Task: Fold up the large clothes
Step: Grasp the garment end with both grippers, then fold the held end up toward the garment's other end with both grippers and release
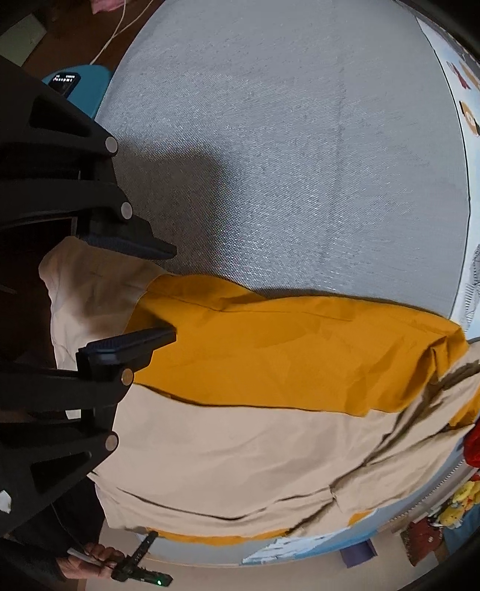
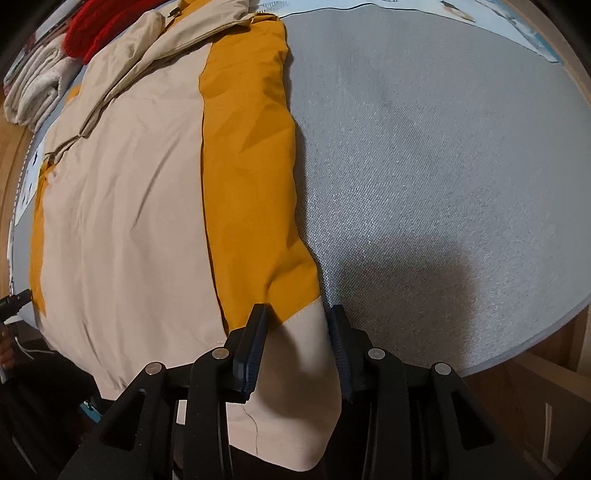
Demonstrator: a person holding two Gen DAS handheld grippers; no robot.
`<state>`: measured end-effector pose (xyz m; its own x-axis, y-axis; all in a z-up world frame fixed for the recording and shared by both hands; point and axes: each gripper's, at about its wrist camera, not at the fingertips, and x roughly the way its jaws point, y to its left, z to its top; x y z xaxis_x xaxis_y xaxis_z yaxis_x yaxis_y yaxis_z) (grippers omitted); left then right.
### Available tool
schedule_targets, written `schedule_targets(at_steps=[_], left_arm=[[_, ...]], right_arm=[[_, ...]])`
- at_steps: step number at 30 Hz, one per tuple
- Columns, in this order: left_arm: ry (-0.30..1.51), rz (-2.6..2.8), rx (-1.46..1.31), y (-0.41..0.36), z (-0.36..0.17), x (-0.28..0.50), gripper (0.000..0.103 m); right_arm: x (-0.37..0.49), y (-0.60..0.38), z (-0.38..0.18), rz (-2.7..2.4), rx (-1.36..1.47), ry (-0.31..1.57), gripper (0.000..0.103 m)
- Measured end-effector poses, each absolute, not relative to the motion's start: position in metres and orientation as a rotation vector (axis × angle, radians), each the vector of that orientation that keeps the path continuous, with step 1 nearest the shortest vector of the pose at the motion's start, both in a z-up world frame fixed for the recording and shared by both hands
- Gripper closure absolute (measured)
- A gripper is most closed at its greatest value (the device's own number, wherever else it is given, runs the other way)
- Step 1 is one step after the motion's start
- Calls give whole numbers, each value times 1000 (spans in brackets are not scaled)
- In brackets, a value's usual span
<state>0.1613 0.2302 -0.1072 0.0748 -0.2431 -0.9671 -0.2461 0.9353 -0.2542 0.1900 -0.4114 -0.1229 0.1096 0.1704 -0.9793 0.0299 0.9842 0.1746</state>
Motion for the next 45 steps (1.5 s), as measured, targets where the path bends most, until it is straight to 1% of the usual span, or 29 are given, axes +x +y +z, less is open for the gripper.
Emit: schedule_targets(at_steps=[3,8,10,16,18,20,21,22,23,25,26,28,31,35,40,45], left_arm=[[1528,1,-365,227,-112,162,64],[1554,-16,-321,221,-119,164,64],[1561,-17,-308,221,-121,164,64],[1563,-20,-276,216,-124,164,64],[1563,-24,-271,210,-125,166,65],[1563,-35,-261,204,-125,166,69],[1563,-43,-259,201,-125,164,76],[1563,-48,-255,198,-124,164,80],[1559,-51,-245,196,-122,164,83],[1552,-62,-241,193,-120,163,93],[1545,-67,-236,191,-117,162,94],[1527,-77,-215,187,-111,161,96],[1478,-119,-170,170,-87,160,99],[1384,-180,-165,165,-55,153,99],[1269,-265,-232,172,-12,136,100],[1178,-335,-241,183,27,114,100]], right_arm=[[190,-411,-124,109,177,1466,63],[189,-407,-127,136,166,1479,53],[189,-406,-128,141,158,1482,51],[190,-400,-129,143,121,1485,52],[192,-393,-130,137,99,1482,56],[192,-393,-130,135,91,1480,70],[192,-392,-129,141,101,1479,74],[192,-392,-128,151,113,1477,84],[192,-392,-127,160,121,1472,89],[190,-391,-122,168,117,1463,93],[190,-390,-119,171,114,1455,95],[189,-388,-113,179,115,1436,97],[188,-390,-93,195,149,1381,99],[181,-390,-55,238,167,1275,100],[164,-399,-11,283,211,1175,100],[144,-397,32,318,232,1097,101]])
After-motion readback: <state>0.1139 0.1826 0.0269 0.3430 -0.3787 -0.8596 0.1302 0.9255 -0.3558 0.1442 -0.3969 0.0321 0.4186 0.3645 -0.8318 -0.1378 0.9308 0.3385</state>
